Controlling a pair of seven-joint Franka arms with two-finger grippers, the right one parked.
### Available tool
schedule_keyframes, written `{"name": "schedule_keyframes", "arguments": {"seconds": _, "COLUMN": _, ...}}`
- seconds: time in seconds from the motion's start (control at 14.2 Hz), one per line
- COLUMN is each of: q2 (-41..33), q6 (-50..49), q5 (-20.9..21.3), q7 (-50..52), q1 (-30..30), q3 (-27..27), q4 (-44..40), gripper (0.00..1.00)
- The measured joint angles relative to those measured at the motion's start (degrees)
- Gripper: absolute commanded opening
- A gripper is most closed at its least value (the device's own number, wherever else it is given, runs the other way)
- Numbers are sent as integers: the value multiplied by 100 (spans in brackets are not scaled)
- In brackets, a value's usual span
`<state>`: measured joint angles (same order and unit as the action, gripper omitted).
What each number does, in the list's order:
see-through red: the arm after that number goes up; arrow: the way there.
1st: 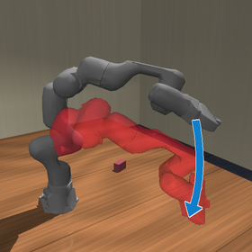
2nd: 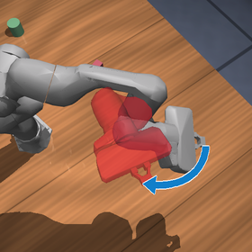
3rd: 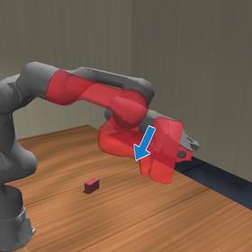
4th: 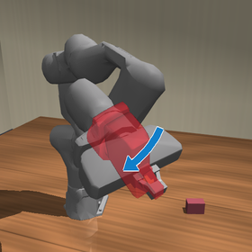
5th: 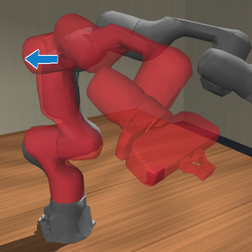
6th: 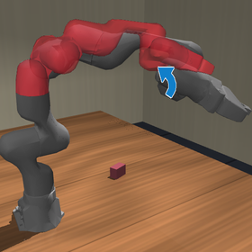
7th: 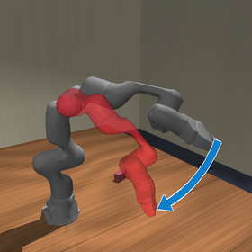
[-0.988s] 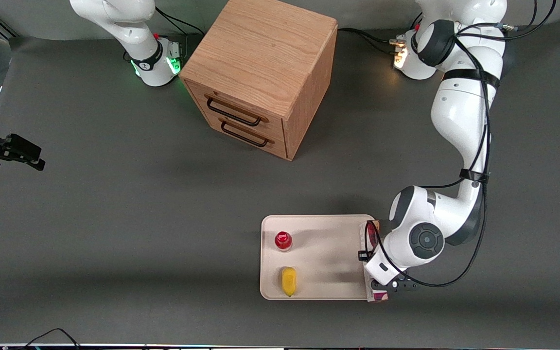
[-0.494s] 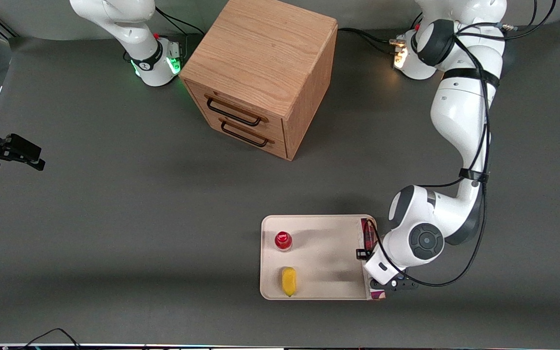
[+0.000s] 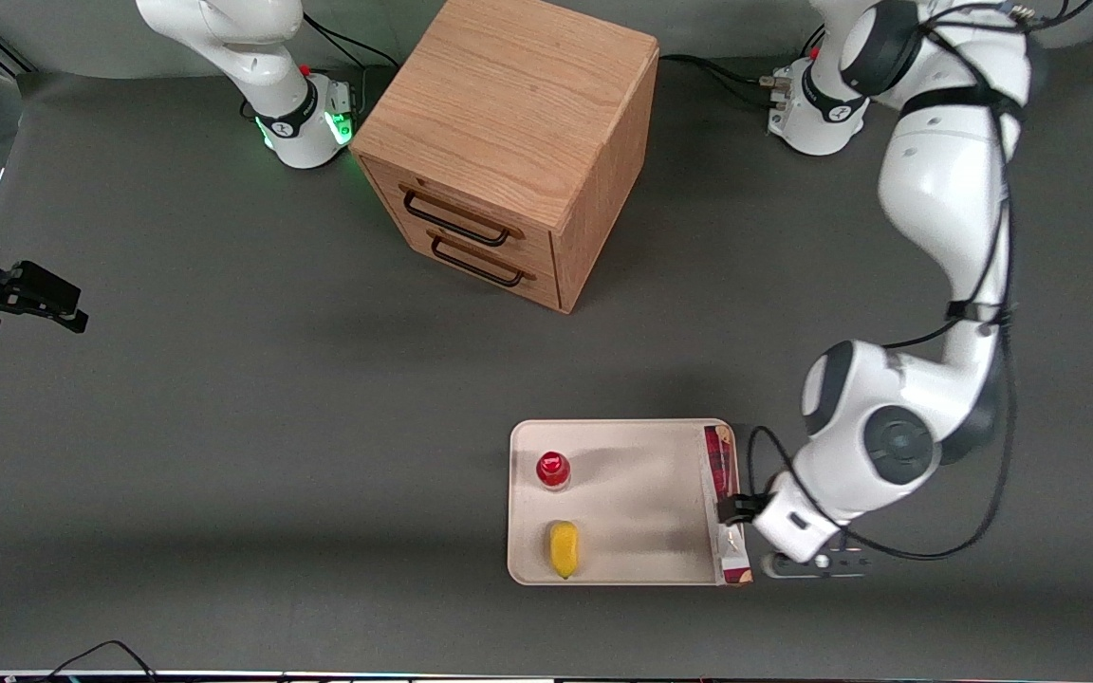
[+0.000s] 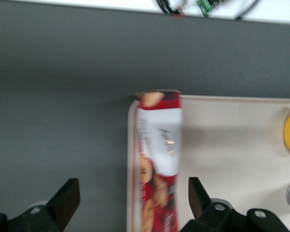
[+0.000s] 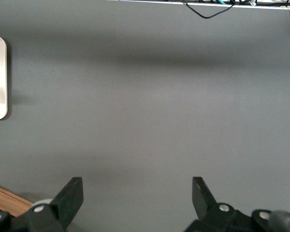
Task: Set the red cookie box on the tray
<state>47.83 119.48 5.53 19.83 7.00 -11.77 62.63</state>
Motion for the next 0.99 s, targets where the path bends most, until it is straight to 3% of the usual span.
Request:
{"name": "schedule_keyframes", "arguments": {"seconds": 0.35, "q2": -1815, "q6": -1151, "q5": 4, "q7": -673, "q1": -735, "q3": -47, "q4": 1190, "gripper": 100}}
{"name": "schedule_keyframes", "arguments": {"seconds": 0.71, "q2": -3414, "q6": -1548, "q5": 7, "q7": -1281, "q1": -1390, "q3": -48, "q4": 2787, "gripper": 100}}
{"name": "schedule_keyframes", "arguments": {"seconds": 0.99, "q2": -4296, "q6": -2106, "q5": -3, "q7": -1324, "q1": -1467, "q3": -54, "q4": 3153, "gripper": 100}}
